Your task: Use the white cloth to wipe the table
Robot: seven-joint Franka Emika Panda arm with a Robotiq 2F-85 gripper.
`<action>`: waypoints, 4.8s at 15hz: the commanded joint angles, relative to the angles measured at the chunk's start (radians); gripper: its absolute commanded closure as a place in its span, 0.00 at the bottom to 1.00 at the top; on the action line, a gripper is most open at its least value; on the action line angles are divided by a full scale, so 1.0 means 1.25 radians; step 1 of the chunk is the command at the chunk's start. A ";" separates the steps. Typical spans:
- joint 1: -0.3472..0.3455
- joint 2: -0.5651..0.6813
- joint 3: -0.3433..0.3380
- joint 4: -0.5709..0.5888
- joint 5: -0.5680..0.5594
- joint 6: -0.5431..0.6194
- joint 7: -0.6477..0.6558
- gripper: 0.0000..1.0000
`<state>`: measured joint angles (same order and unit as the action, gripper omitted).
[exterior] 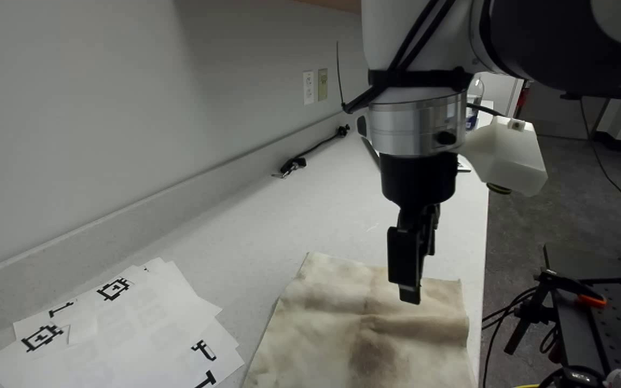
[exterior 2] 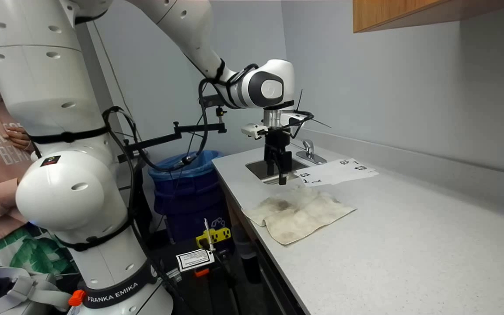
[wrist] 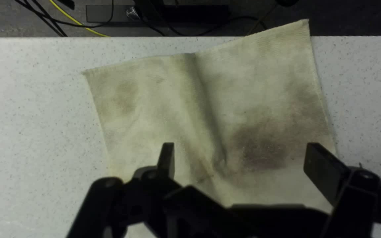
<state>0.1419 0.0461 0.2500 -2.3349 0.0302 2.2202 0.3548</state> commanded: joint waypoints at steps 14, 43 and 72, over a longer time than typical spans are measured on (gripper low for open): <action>-0.001 0.032 -0.056 -0.172 0.330 0.222 0.024 0.00; 0.006 0.042 -0.055 -0.207 0.528 0.273 0.006 0.00; -0.015 0.124 -0.075 -0.162 0.487 0.309 -0.016 0.00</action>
<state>0.1325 0.1631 0.1614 -2.5711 0.6180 2.5908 0.3717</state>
